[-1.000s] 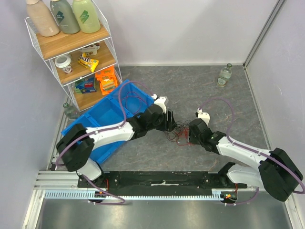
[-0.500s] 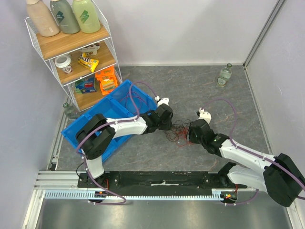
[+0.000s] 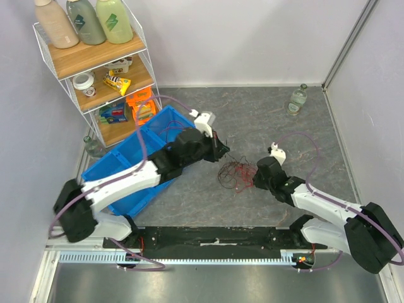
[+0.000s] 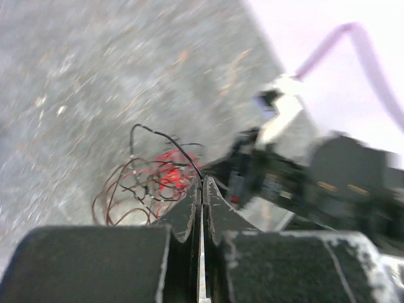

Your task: Untangle the cables

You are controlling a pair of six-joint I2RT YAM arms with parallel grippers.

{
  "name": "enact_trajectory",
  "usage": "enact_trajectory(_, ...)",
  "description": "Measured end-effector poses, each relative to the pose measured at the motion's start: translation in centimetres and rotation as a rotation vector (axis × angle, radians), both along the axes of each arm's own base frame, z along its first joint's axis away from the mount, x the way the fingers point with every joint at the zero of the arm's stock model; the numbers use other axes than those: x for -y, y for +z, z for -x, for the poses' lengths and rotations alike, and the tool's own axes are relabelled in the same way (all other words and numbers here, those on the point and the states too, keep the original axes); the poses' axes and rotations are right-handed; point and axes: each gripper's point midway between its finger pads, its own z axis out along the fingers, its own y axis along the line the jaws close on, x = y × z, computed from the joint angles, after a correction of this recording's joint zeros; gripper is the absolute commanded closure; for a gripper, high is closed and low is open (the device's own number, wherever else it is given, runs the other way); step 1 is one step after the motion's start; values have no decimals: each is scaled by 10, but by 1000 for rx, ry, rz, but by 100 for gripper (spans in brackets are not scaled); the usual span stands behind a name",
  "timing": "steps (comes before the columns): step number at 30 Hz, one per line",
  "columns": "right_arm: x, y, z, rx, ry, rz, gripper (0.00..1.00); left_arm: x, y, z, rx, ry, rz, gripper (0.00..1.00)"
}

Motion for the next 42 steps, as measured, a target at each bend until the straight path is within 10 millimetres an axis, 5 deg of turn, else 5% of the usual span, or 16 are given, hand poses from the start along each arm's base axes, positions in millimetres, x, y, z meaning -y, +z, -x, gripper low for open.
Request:
enact_trajectory(8,36,-5,-2,15,-207,-63,97,-48,192,71,438,-194,386,98)
enact_trajectory(14,44,14,-5,68,-186,-81,57,-73,252,94,573,-209,491,98)
enact_trajectory(19,20,73,-19,159,25,-70,30,-54,224,70,487,-172,404,98)
enact_trajectory(23,-11,149,-24,301,240,-138,15,-31,161,48,353,-163,260,98)
enact_trajectory(26,-43,186,-11,373,442,-231,14,-26,134,45,295,-169,208,98)
enact_trajectory(29,-79,193,14,383,648,-304,15,-26,128,46,281,-172,202,98)
enact_trajectory(34,-108,168,41,322,799,-300,35,-29,132,50,283,-176,212,98)
enact_trajectory(37,-105,155,32,310,775,-244,63,-31,138,55,285,-186,229,99)
enact_trajectory(39,-100,149,23,310,735,-206,92,-34,142,60,287,-196,244,98)
enact_trajectory(40,-97,146,18,306,700,-192,100,-35,144,63,288,-204,253,98)
enact_trajectory(42,-92,140,11,300,637,-178,100,-38,146,71,291,-228,270,98)
